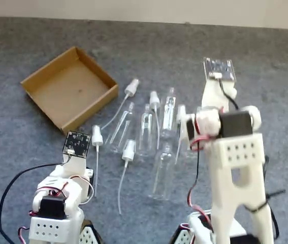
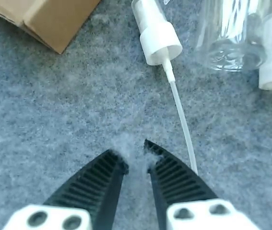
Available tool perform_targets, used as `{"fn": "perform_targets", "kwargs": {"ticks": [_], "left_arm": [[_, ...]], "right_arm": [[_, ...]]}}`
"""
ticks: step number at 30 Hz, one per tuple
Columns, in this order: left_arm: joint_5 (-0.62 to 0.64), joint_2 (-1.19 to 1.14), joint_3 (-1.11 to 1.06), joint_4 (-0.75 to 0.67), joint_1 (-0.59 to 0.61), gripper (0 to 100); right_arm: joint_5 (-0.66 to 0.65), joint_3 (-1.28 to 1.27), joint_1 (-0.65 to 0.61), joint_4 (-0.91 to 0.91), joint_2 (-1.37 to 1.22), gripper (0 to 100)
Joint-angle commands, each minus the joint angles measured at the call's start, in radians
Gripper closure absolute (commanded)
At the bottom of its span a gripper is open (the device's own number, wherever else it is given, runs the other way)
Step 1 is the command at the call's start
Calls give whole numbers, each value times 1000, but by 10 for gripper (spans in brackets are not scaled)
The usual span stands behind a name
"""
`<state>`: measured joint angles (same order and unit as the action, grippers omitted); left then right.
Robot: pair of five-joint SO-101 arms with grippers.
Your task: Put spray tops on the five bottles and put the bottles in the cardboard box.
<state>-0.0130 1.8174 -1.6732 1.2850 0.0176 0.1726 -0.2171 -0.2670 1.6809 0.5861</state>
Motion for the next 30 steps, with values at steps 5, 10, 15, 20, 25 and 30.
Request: {"fn": "perform_targets", "kwargs": {"ticks": [5, 10, 15, 20, 25, 30], "left_arm": [[-104, 7, -21, -25, -10, 989], [-338, 7, -21, -23, 33, 989], [-379, 8, 47, -57, 176, 993], [-382, 5, 156, -83, 219, 989], [-382, 4, 263, -80, 217, 989], [-382, -21, 349, -80, 216, 992]], "right_arm": [[3, -432, -4, -380, 268, 965], [2, -690, -4, -608, 357, 964], [2, -849, -4, -762, 397, 964], [2, -909, -5, -806, 395, 964], [2, -912, -5, -806, 400, 964], [2, -915, -5, -806, 395, 964]]}}
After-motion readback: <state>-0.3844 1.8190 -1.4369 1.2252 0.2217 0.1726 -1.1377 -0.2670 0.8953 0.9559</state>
